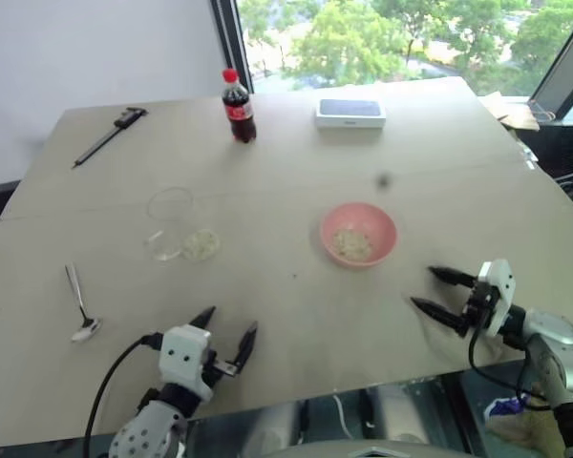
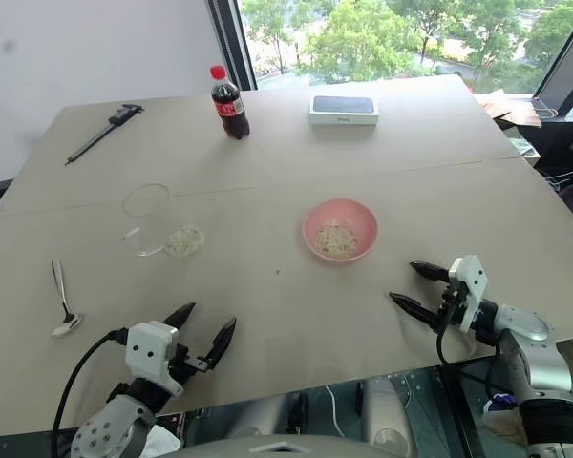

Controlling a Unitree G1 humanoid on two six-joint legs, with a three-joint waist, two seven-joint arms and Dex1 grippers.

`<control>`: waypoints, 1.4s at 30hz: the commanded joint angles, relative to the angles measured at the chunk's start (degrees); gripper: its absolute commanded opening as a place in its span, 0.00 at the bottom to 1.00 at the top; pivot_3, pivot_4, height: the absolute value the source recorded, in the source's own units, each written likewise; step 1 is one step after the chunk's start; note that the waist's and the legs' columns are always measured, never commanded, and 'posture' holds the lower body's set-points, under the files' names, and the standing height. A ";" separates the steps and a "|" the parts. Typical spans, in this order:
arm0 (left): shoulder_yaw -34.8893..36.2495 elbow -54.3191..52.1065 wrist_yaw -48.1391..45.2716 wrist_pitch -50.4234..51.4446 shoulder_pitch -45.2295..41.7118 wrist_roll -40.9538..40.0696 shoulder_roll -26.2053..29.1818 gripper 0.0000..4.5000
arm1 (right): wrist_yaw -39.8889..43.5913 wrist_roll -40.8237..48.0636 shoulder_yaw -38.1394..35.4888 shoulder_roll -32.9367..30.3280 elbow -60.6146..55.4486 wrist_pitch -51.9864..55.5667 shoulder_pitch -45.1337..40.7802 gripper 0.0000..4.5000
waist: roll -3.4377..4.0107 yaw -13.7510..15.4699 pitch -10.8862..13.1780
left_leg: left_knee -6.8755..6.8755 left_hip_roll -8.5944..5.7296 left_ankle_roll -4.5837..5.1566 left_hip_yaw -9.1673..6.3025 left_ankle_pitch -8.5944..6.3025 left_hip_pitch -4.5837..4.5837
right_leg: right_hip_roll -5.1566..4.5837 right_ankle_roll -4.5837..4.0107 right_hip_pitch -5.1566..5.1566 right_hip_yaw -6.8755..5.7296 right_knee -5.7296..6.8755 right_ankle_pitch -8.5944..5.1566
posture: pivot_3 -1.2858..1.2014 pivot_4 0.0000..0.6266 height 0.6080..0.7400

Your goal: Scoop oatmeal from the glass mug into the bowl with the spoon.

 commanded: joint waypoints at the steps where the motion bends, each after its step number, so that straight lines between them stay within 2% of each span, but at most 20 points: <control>1: -0.09 1.55 0.95 0.84 0.27 1.51 0.04 0.98 | 0.69 -0.09 -0.19 -0.03 1.29 -1.03 -0.78 1.00 | 0.00 0.00 0.00 | 0.00 0.00 0.00 0.00 0.00 0.00 | 0.00 0.00 0.00 0.00 0.00 0.00 | 0.52 0.24 1.00; 26: 1.46 0.61 1.16 0.65 0.04 -0.10 -0.61 0.98 | 1.70 -0.02 0.13 -0.42 1.72 -2.04 -0.76 1.00 | -0.02 -0.03 0.01 | 0.00 0.01 0.00 -0.03 0.00 0.11 | -0.01 0.01 0.13 -0.02 -0.01 -0.01 | 0.52 0.24 1.00; 29: 5.23 -1.65 5.99 3.17 -1.02 -0.97 -2.79 0.98 | 3.76 0.73 1.26 -1.55 -2.37 -1.14 -0.38 1.00 | -0.05 -0.01 0.07 | 0.00 0.02 0.00 -0.03 -0.01 0.10 | -0.02 0.01 0.13 -0.02 -0.03 -0.01 | 0.52 0.24 1.00; 33: 9.97 -6.98 7.86 8.04 -1.49 -4.86 -3.07 0.98 | 6.63 2.30 3.14 -3.84 -9.81 1.24 0.66 1.00 | -0.21 -0.03 0.27 | -0.02 0.08 0.00 -0.13 -0.01 0.03 | 0.04 0.00 0.07 -0.12 -0.03 -0.01 | 0.52 0.24 1.00; 37: 21.21 -15.95 13.37 17.65 -2.59 -13.26 -1.88 0.98 | 8.92 6.01 4.82 -6.96 -19.99 5.97 1.06 1.00 | -0.50 0.03 0.53 | -0.01 0.09 -0.02 -0.19 -0.01 -0.16 | -0.01 0.01 -0.06 -0.18 -0.09 0.00 | 0.52 0.24 1.00; 42: 32.77 -19.32 18.18 28.03 -5.50 -22.60 1.98 0.98 | 9.02 8.98 6.30 -8.44 -26.67 10.37 -1.18 1.00 | -0.54 0.11 0.55 | -0.01 0.06 -0.05 -0.22 -0.02 -0.35 | -0.04 0.01 -0.18 -0.22 -0.20 0.01 | 0.52 0.24 1.00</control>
